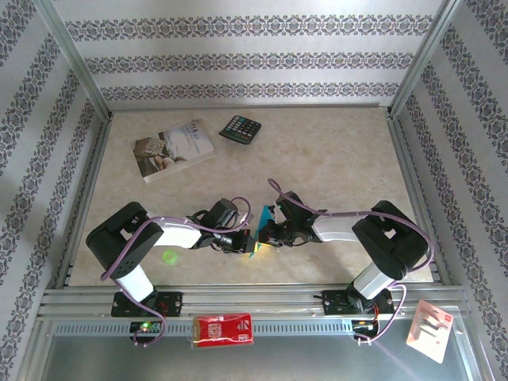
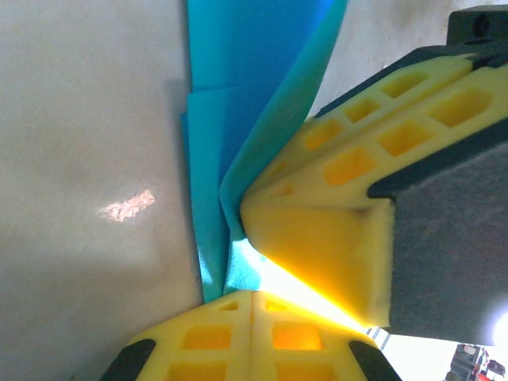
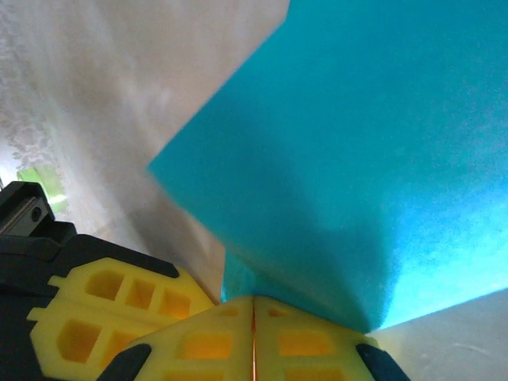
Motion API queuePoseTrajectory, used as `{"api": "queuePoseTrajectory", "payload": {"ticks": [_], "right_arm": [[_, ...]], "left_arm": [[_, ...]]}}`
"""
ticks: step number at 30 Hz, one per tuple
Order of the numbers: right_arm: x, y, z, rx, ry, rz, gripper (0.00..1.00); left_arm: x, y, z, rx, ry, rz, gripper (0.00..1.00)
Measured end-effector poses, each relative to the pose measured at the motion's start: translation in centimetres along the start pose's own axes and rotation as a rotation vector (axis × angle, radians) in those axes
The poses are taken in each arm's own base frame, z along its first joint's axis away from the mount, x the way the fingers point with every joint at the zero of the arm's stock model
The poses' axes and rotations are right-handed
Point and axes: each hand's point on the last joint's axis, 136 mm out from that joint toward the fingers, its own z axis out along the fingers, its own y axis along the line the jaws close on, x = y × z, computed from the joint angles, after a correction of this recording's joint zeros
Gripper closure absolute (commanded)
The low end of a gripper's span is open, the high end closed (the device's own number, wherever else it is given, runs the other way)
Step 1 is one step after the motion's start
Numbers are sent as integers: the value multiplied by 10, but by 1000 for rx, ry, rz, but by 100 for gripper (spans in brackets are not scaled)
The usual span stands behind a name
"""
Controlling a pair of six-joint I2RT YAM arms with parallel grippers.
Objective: Fold a paper plane with a square sheet of paper (pick it up from the middle)
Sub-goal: Fold the wing for the fifth time at the center of the table.
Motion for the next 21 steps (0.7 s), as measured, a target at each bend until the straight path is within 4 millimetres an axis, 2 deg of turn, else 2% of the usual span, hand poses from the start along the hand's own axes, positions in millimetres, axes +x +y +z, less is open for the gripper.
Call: {"api": "queuePoseTrajectory", "payload": {"ticks": [9, 21], "right_arm": [[-5, -2, -2, -25, 22, 4, 91], [-26, -11, -11, -18, 22, 43, 91]], "left_arm": [[1, 0, 0, 2, 4, -1, 100], [1, 0, 1, 2, 9, 16, 100]]}}
